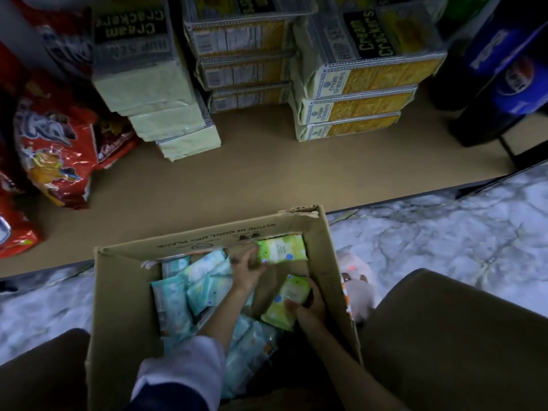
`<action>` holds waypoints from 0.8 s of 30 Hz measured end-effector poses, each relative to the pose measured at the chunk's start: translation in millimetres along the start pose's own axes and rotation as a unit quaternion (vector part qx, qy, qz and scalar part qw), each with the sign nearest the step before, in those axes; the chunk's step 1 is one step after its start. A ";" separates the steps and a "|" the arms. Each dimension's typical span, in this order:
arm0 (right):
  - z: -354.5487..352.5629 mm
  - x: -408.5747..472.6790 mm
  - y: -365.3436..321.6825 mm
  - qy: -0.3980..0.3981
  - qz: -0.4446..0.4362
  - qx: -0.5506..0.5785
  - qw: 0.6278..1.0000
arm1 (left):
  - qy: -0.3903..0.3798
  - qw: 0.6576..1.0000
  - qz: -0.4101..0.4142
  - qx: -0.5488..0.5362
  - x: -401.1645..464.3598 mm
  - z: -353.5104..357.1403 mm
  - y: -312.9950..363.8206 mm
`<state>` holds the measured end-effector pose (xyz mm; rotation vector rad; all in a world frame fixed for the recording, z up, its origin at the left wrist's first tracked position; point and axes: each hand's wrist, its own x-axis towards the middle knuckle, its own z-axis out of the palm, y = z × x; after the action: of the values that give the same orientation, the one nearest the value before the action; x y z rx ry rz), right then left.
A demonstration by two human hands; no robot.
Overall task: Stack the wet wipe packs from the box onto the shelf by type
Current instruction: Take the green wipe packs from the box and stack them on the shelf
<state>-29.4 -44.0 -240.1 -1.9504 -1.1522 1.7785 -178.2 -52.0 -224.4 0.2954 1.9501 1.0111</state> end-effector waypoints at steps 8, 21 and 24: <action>-6.8 12.0 7.3 -0.026 0.029 -0.069 0.997 | -0.009 0.994 0.005 0.106 7.3 21.3 7.7; -1.8 -2.4 2.7 -0.018 -0.018 -0.012 1.000 | -0.032 0.999 -0.033 -0.009 -12.8 -13.8 12.5; -9.0 -19.1 -24.1 -0.052 -0.060 -0.058 0.995 | -0.012 0.999 -0.030 -0.034 -34.4 -40.0 12.0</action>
<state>-28.8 -38.7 -208.4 -1.8250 -1.4048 1.8046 -192.6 -84.8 -183.9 0.2084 1.8885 1.0269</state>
